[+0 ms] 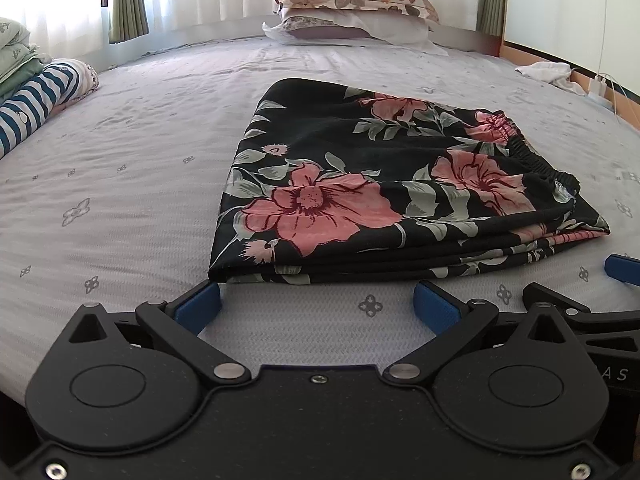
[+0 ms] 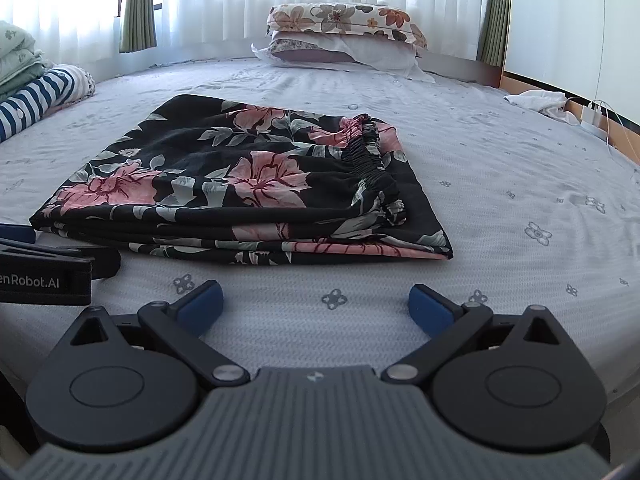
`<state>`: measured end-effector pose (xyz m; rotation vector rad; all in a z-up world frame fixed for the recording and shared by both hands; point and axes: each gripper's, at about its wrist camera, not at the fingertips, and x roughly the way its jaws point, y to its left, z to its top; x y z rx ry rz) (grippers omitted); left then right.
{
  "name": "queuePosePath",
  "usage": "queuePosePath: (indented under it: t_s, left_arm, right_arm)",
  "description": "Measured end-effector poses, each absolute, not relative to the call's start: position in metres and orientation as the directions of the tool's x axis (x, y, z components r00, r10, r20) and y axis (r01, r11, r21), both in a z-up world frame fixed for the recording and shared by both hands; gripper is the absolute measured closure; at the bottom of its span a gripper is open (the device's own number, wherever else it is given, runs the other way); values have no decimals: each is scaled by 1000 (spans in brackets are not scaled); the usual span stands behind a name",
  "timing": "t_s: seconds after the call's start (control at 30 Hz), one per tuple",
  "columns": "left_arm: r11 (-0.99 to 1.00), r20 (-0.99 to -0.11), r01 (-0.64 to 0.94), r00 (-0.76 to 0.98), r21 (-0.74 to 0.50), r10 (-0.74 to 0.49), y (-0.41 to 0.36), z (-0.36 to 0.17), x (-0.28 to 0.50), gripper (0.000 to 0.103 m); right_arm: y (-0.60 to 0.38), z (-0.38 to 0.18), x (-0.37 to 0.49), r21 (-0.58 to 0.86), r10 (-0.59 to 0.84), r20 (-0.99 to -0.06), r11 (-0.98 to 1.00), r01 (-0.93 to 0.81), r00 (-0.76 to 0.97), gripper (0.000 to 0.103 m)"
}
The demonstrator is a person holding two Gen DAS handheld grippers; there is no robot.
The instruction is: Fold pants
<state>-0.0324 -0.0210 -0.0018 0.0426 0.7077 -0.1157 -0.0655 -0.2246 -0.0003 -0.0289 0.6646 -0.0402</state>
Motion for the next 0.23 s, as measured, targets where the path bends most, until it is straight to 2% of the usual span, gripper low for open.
queuePosePath:
  t_s: [0.23]
  left_arm:
    - [992, -647, 125, 757, 7, -91, -22, -2, -32, 0]
  right_arm:
    - [-225, 0, -65, -39, -46, -615, 999, 28, 787, 0]
